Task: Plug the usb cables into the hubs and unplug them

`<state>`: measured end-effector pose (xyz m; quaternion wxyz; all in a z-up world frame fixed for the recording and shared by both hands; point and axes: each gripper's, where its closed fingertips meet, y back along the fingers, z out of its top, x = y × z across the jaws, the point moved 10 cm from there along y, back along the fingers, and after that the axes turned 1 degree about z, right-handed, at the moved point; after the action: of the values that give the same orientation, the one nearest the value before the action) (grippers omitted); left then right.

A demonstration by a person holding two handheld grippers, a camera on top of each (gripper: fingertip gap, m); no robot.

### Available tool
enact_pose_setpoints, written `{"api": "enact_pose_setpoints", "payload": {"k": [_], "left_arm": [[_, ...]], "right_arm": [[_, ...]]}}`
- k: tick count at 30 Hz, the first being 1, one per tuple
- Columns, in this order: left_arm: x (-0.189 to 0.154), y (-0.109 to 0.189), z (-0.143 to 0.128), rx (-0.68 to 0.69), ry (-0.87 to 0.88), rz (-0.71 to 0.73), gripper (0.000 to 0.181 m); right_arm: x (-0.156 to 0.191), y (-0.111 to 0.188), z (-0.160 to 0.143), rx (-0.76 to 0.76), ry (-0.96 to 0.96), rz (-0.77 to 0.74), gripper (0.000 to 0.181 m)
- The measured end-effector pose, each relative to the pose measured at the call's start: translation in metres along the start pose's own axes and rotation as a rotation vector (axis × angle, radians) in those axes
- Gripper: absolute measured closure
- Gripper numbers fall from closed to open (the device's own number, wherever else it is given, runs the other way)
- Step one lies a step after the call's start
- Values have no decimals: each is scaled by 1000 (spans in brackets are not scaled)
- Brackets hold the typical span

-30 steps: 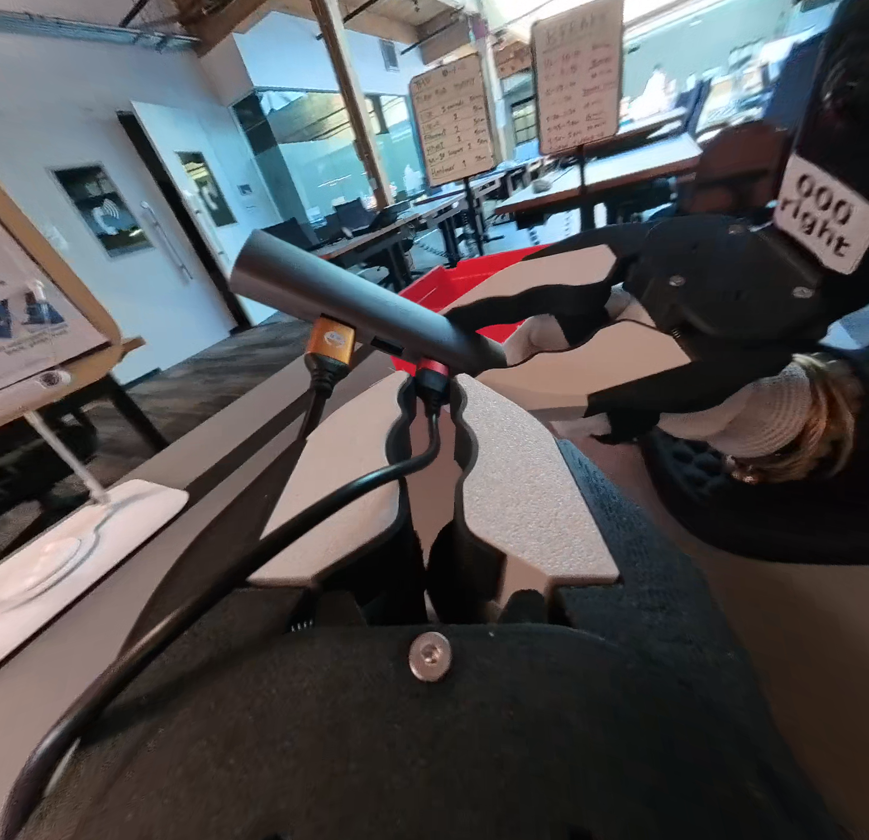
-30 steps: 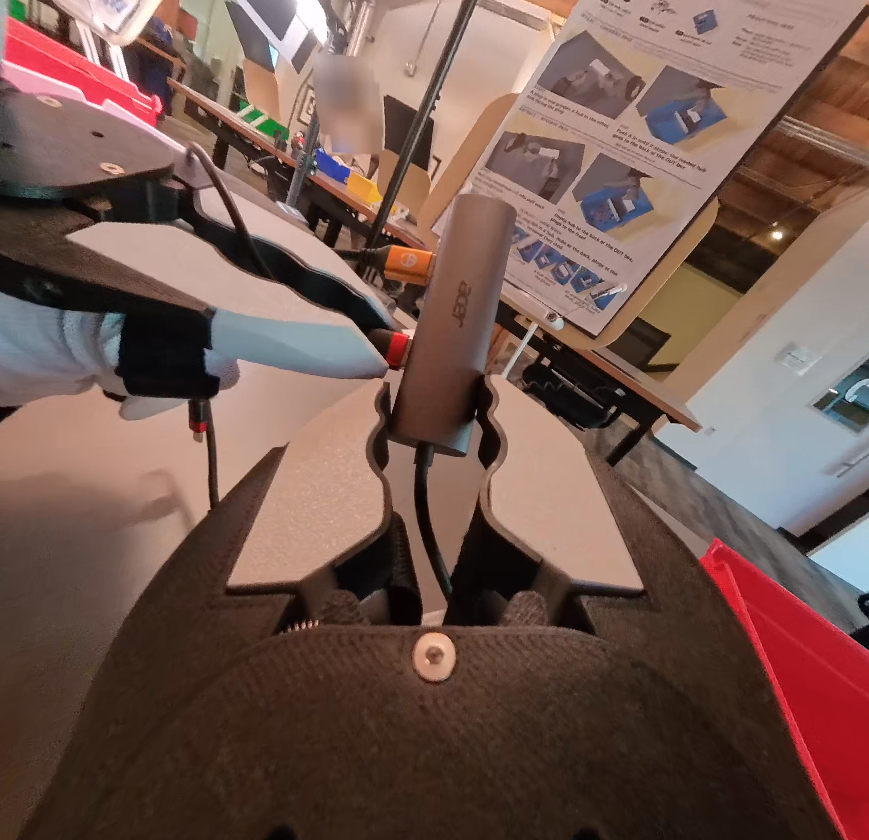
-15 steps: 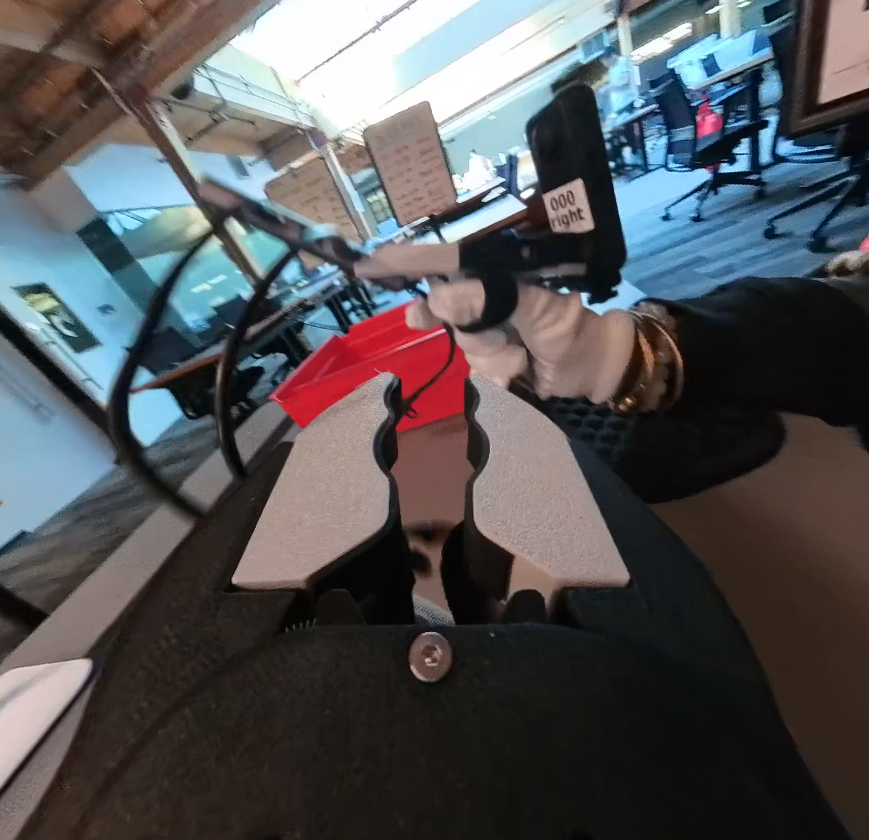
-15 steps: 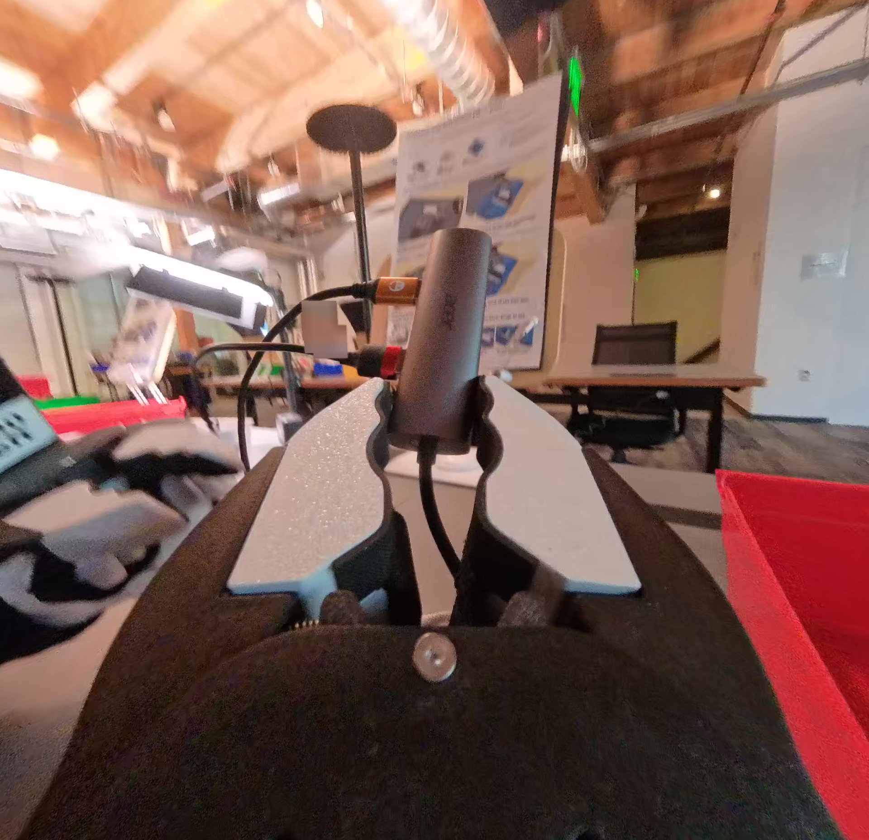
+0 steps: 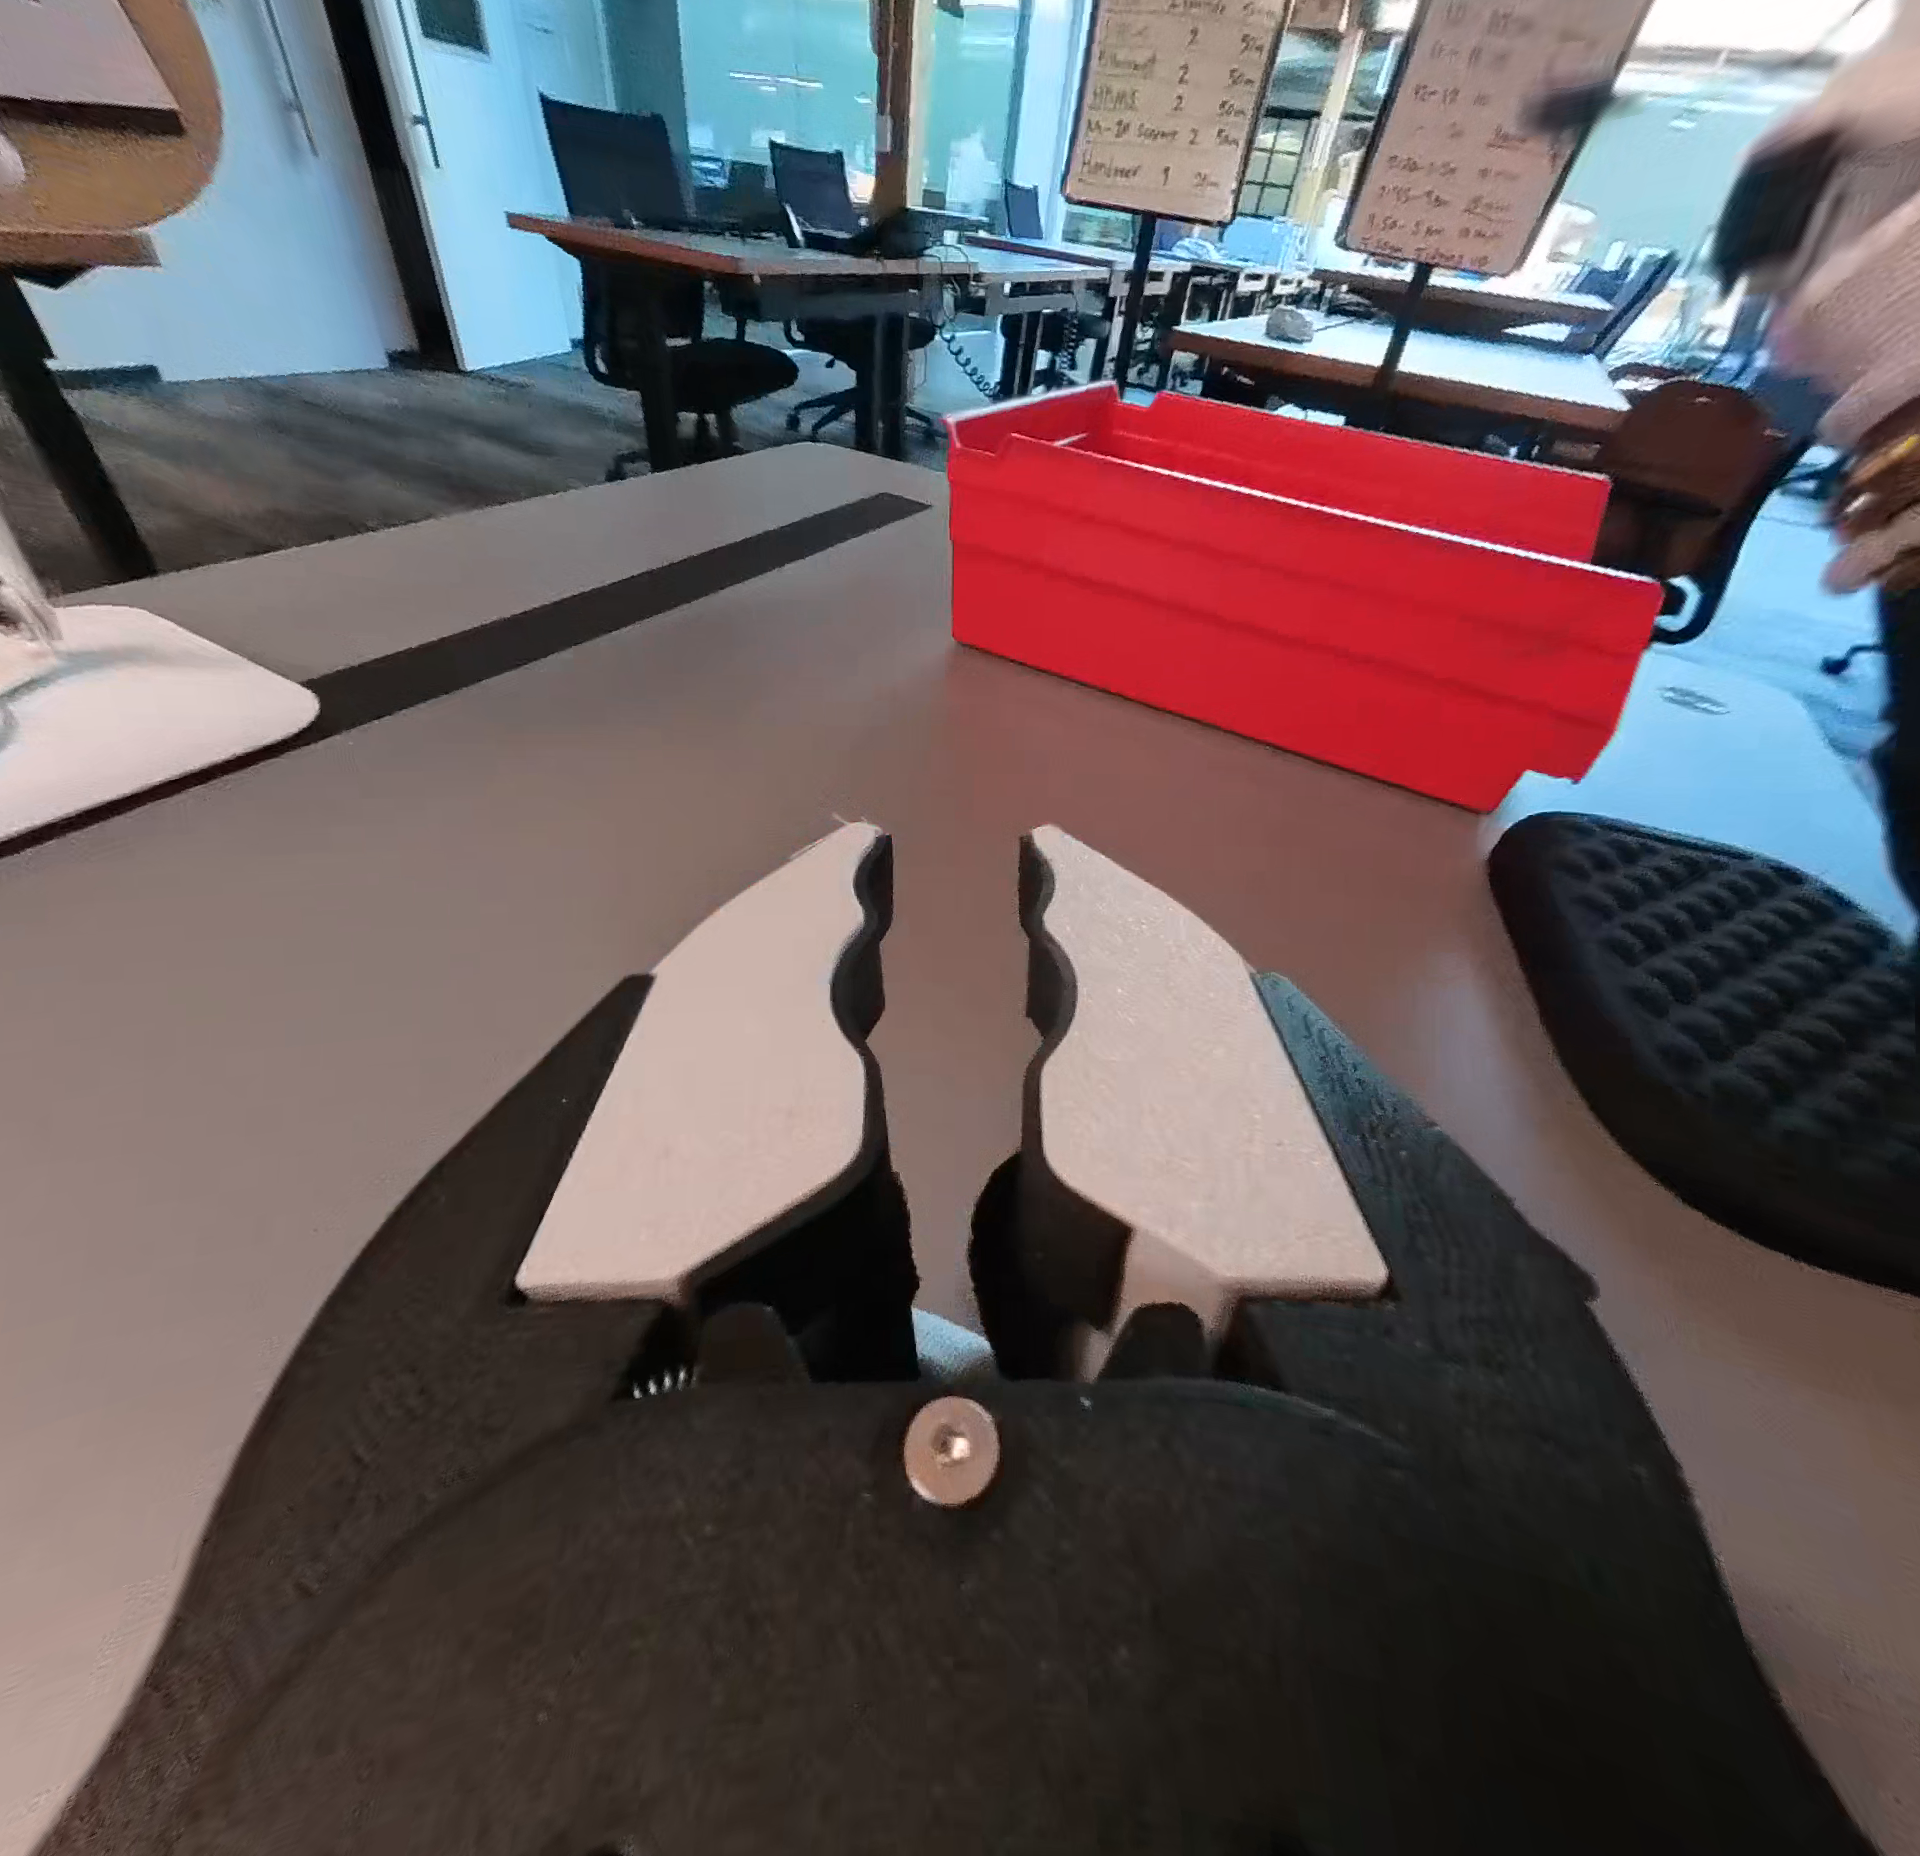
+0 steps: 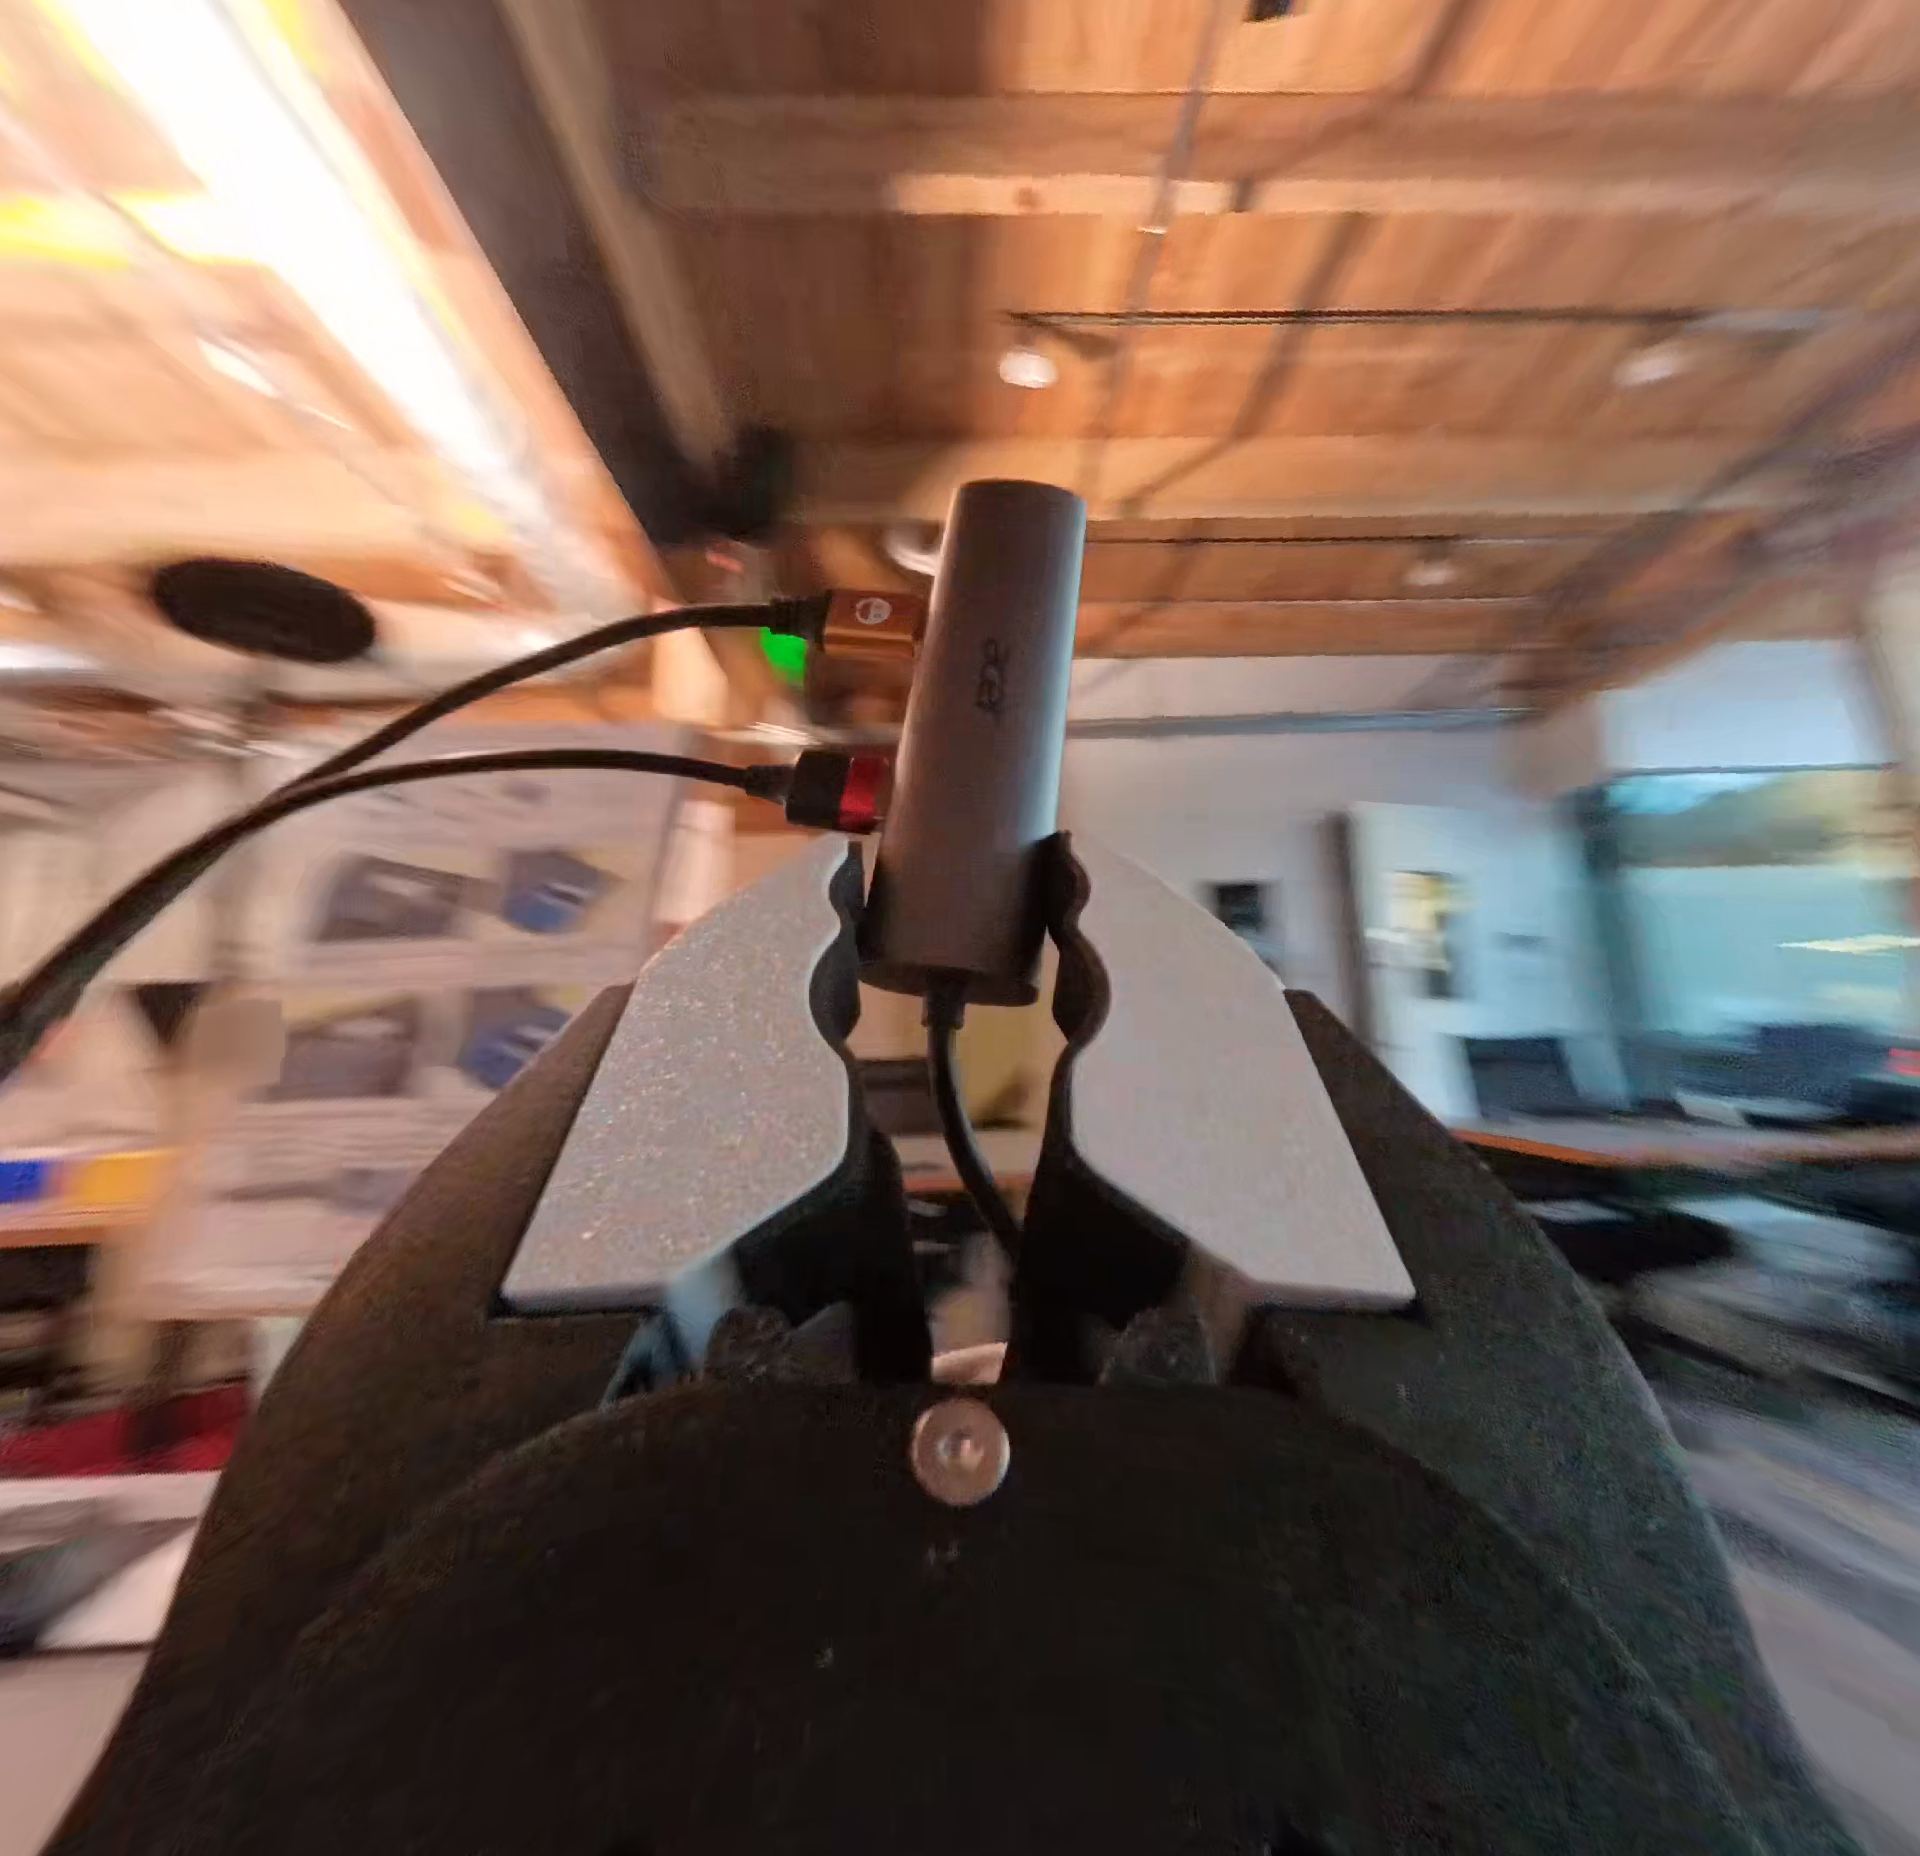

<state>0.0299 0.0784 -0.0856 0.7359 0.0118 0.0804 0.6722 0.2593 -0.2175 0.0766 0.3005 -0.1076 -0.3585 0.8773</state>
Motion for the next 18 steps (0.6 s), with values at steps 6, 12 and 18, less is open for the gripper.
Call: {"api": "enact_pose_setpoints", "payload": {"k": [6,12,18], "left_arm": [[-8,-4,-1,34,-75,-14,159],[-19,-9,-5,102,-243,-21,158],[-20,-9,-5,101,-253,-30,158]], "right_arm": [[-32,23,-35,258,575,-361,148],[-29,14,-68,516,906,-248,148],[-10,-2,-111,1029,799,8,147]]}}
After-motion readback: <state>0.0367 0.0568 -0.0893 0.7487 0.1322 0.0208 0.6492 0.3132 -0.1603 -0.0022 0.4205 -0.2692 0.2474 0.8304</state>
